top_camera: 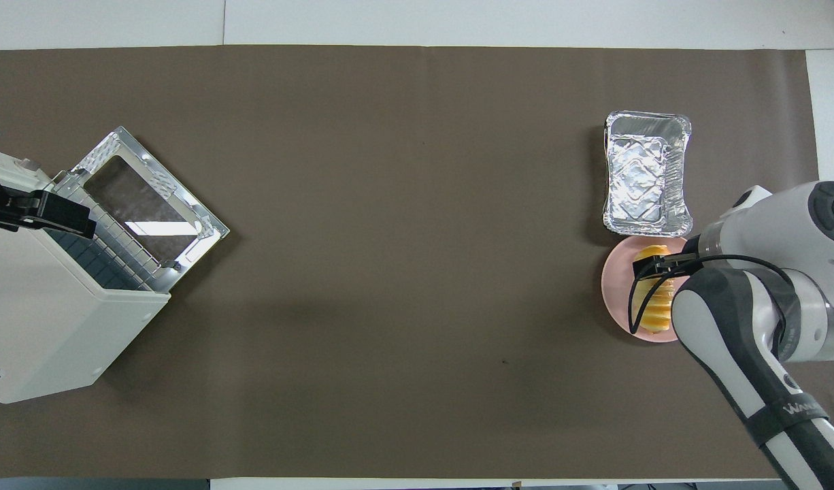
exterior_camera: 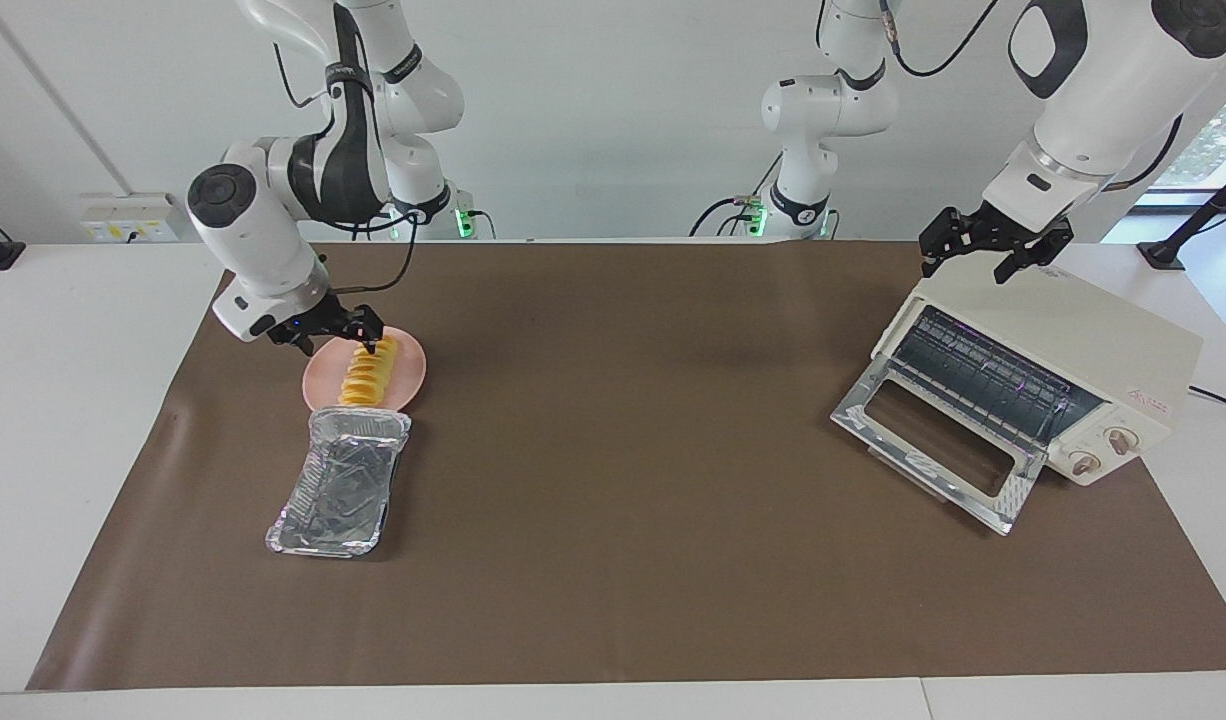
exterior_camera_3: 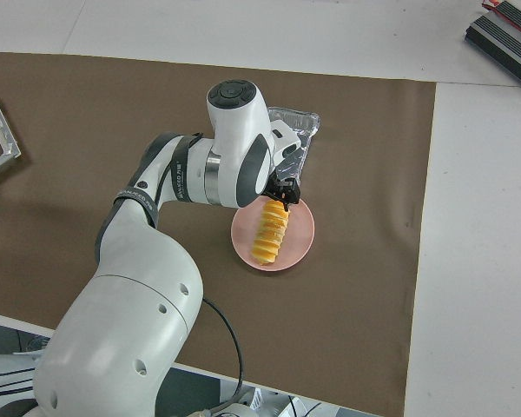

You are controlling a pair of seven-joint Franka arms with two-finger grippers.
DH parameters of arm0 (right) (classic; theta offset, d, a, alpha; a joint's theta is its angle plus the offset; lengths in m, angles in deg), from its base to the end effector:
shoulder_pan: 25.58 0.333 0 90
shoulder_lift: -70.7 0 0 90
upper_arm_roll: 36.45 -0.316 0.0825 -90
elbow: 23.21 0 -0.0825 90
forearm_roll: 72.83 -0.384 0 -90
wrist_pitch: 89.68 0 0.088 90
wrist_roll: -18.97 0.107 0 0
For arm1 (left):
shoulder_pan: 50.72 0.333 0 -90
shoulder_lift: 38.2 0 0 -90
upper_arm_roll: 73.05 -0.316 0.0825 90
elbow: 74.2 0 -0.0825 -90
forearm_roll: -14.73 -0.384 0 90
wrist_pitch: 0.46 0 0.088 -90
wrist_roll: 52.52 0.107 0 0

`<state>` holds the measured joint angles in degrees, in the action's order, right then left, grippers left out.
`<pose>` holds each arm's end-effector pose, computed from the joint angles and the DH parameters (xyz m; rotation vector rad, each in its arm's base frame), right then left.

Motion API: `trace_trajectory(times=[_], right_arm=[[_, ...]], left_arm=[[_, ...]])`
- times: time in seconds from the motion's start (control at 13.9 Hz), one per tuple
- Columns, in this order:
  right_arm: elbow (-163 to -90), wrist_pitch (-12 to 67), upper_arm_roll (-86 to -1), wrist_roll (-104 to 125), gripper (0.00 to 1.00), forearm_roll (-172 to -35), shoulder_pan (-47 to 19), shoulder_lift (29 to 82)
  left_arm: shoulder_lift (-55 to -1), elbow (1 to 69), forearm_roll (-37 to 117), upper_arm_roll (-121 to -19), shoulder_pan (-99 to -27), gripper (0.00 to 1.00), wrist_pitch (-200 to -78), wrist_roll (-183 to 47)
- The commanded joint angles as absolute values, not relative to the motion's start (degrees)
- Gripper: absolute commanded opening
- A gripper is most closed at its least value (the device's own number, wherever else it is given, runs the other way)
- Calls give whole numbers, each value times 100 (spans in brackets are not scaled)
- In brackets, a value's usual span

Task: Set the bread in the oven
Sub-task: 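Reach the right gripper down and grasp the yellow bread roll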

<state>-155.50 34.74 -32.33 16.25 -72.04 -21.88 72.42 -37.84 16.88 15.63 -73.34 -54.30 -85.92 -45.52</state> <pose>0.4943 -0.0042 0.3484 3.1303 0.0762 -0.1686 0.5458 -0.0332 0.6057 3.1057 -0.2803 -0.1620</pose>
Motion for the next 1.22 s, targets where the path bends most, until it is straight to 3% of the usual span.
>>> trace_trajectory(times=[0.0, 0.36, 0.58, 0.65, 0.79, 1.01, 1.15], right_arm=[[-16048, 3775, -3232, 1494, 100, -7239, -2189, 7457], [-16410, 4330, -3232, 1414, 99, -7406, -2242, 7474], [-16462, 4348, -3232, 1405, 58, -7406, -2260, 7483], [-16462, 4339, -3232, 1413, 39, -7406, -2260, 7483], [-16445, 4330, -3232, 1431, 16, -7406, -2260, 7474], [-16410, 4269, -3232, 1475, 7, -7494, -2260, 7465], [-16113, 3815, -3232, 1458, 7, -7915, -2260, 7439]], left_arm=[[-3934, 1862, 1526, -7270, -5345, 100, -8685, -4470], [-3934, 1853, 1526, -7270, -5354, 100, -8685, -4470], [-3934, 1862, 1526, -7270, -5354, 100, -8685, -4470], [-3934, 1862, 1526, -7270, -5354, 100, -8685, -4470], [-3934, 1862, 1526, -7270, -5354, 100, -8685, -4470], [-3934, 1862, 1526, -7270, -5354, 100, -8685, -4470], [-3934, 1862, 1526, -7270, -5354, 100, -8685, -4470]])
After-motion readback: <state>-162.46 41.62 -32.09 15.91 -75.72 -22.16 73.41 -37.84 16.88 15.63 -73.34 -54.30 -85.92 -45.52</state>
